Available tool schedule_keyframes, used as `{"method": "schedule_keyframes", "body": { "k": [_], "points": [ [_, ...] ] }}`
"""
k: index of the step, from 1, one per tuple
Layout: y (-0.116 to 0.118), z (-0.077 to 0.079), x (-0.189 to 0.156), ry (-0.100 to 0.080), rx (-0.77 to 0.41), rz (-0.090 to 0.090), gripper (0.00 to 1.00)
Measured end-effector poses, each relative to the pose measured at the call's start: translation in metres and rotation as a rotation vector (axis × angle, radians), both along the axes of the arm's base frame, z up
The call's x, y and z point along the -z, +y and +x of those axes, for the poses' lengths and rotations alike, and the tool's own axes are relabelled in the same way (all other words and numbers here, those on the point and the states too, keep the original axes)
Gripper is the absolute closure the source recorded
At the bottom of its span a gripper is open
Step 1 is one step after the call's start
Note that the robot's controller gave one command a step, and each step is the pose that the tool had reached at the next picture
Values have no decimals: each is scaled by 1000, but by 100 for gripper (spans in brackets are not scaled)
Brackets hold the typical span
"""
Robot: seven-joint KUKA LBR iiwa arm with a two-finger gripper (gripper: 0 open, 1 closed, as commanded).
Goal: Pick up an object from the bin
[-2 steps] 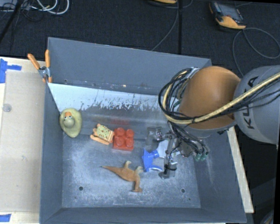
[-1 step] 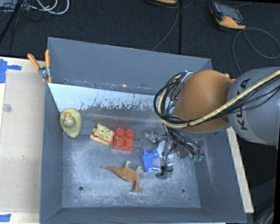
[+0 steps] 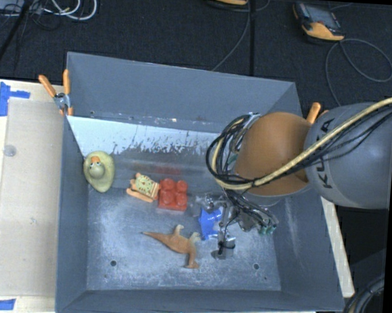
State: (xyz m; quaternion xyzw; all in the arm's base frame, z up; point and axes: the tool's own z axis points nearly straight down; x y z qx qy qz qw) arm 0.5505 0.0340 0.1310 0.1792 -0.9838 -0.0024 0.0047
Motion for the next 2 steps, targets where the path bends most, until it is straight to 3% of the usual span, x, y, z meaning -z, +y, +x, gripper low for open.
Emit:
{"method": "schedule_keyframes", "body": {
  "k": [1,2],
  "points": [
    [9,11,16,-4,124,-1,0],
    [22,-33,61,-1,258,-3,100]
  ]
}}
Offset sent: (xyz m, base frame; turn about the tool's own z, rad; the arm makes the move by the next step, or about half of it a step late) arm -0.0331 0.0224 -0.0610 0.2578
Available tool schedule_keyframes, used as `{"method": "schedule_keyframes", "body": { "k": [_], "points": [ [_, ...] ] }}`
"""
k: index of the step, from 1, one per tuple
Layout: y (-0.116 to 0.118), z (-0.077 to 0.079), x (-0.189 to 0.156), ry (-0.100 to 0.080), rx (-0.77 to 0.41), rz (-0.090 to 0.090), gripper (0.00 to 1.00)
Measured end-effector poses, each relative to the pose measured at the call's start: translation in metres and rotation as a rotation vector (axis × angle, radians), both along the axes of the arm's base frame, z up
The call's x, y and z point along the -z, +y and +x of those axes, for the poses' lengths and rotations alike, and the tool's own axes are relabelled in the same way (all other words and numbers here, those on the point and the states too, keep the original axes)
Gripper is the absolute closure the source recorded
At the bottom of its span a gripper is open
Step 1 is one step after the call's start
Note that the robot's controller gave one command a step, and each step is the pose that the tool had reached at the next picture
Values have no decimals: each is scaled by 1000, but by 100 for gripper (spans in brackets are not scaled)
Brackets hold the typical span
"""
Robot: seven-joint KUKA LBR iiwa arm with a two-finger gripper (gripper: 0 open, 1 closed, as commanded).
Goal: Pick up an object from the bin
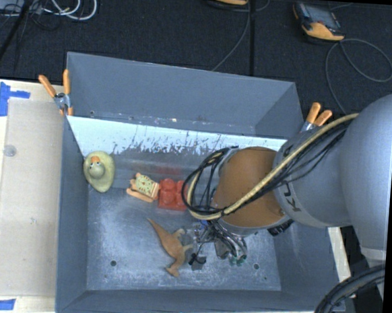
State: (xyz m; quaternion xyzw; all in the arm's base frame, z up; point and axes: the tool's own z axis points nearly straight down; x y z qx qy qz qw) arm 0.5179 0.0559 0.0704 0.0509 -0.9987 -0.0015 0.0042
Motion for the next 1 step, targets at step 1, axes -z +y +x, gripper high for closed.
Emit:
{"method": "schedule_keyframes", "body": {
  "k": [1],
  "points": [
    [0,-1,1,2,-1,1,0]
  ]
}}
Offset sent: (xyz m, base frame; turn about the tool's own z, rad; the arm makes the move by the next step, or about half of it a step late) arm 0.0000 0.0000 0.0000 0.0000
